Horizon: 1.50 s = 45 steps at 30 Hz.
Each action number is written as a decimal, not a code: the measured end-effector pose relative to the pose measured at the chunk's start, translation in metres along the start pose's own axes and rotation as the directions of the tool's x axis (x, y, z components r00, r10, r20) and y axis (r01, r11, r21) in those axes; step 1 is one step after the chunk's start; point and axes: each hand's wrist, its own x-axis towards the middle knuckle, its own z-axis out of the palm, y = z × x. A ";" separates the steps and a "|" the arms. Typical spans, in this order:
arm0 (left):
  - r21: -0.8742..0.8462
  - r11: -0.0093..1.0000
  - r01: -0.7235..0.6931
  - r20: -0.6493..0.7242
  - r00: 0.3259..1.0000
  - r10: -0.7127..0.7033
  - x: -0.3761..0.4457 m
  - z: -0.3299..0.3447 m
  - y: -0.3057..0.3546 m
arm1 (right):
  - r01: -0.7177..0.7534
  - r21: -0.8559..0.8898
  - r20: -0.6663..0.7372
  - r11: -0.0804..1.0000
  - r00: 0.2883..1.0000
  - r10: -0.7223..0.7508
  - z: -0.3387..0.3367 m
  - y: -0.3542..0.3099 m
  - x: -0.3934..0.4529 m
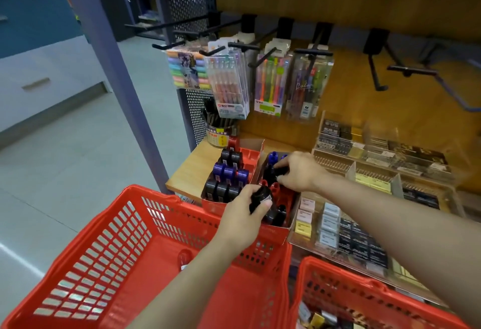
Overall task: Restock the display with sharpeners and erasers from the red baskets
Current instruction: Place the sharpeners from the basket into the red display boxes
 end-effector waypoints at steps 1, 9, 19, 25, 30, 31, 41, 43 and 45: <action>-0.002 1.000 -0.001 -0.002 1.000 0.001 0.000 0.000 0.001 | 0.008 0.008 0.002 1.000 1.000 -0.008 -0.001 0.000 -0.001; 0.008 1.000 0.004 -0.002 1.000 -0.004 -0.002 0.000 0.003 | -0.054 0.089 -0.113 0.995 0.991 0.064 0.006 0.000 0.003; -0.074 0.997 -0.020 -0.097 0.995 0.013 0.000 -0.006 0.012 | -0.049 0.012 -0.089 0.999 0.995 0.050 0.004 -0.003 0.003; -0.049 0.992 -0.117 -0.271 0.958 0.100 0.005 -0.006 0.030 | 0.230 0.409 -0.147 0.883 0.972 -0.185 -0.041 -0.009 -0.051; 0.047 0.985 -0.169 -0.281 0.944 0.175 0.005 0.007 0.040 | 0.234 0.289 -0.157 0.928 0.968 -0.195 -0.044 -0.007 -0.068; 0.068 0.981 -0.180 -0.275 0.942 0.192 0.006 0.009 0.041 | 0.231 0.280 -0.167 0.932 0.968 -0.190 -0.044 -0.004 -0.066; 0.599 0.727 -0.336 0.256 0.940 0.224 0.003 0.005 -0.001 | 0.074 0.029 -0.167 0.997 0.984 -0.068 -0.031 0.026 -0.022; 0.632 0.699 -0.336 0.274 0.940 0.204 0.004 0.005 -0.004 | 0.060 -0.059 -0.149 0.996 0.987 -0.068 -0.021 0.023 -0.018; 0.641 0.699 -0.316 0.260 0.947 0.189 0.006 0.004 -0.002 | 0.038 -0.151 -0.167 0.988 0.984 -0.063 -0.014 0.021 -0.015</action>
